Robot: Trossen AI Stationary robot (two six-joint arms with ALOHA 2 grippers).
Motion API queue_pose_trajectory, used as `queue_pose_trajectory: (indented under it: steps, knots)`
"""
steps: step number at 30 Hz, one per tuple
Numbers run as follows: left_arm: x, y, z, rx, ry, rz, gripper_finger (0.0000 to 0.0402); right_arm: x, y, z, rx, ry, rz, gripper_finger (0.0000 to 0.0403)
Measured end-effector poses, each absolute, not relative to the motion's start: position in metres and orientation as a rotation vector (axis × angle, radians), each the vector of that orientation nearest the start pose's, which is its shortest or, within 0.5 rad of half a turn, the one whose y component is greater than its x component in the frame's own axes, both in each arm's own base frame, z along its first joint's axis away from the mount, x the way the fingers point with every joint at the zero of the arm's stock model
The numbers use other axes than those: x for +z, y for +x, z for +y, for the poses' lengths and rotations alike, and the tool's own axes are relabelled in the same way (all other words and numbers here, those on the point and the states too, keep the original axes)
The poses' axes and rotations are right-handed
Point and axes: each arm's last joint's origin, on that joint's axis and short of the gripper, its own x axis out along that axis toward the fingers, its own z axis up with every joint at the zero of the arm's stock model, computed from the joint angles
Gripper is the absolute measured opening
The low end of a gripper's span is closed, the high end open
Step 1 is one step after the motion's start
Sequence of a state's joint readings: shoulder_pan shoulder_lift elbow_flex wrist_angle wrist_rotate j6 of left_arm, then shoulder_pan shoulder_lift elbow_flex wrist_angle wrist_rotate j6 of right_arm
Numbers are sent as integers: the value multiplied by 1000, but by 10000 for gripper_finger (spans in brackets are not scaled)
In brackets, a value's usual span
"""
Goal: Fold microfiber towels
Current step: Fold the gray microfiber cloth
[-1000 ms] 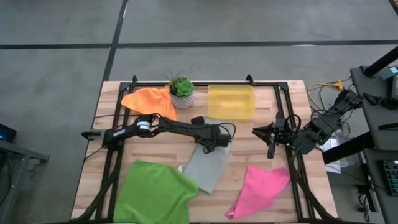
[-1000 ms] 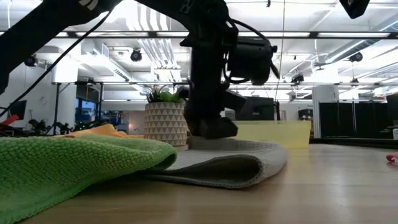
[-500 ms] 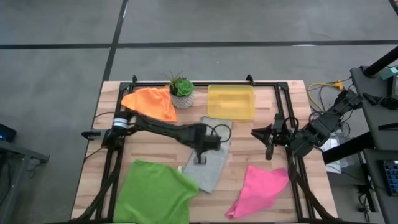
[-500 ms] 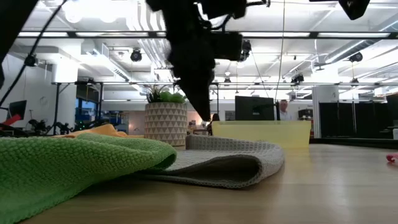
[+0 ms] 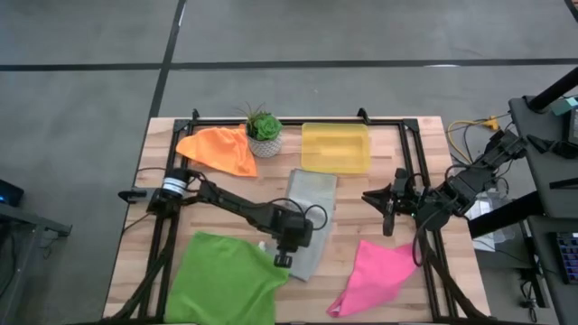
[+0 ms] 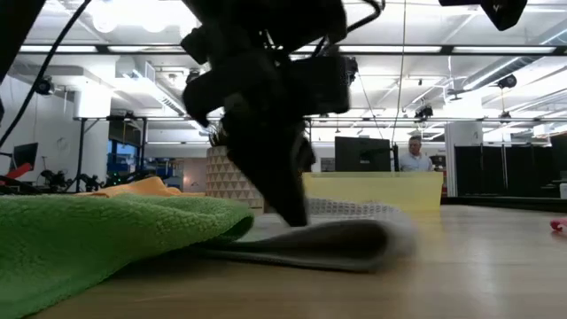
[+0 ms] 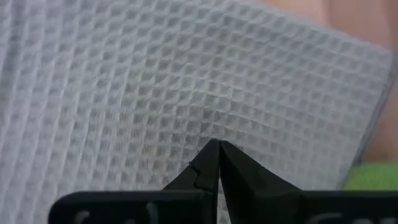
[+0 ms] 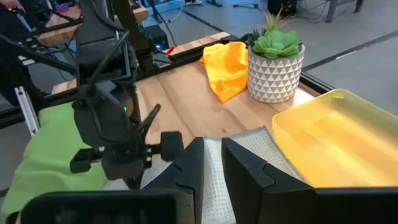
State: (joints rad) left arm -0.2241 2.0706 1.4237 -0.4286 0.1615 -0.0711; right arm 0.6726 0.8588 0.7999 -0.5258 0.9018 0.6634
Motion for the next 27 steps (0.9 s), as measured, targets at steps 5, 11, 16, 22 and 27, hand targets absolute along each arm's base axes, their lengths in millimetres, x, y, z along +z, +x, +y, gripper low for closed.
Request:
queue_pose_trajectory:
  steps: [5, 11, 16, 22, 27]
  knots:
    - [142, 424, -102, -398, -74, 1008, 0, 301, 145, 87, -335, 260, 321, 52]
    - [139, 438, -103, -404, -90, 895, 0, 302, 145, 87, -329, 288, 319, 52]
    - [155, 440, -97, -365, -96, 848, 0, 303, 146, 88, -315, 305, 312, 52]
    - [204, 416, -99, -371, 5, 842, 0, 301, 153, 97, -178, 359, 356, 52]
    - [211, 377, -117, -425, 155, 952, 0, 276, 171, 121, -7, 350, 526, 71]
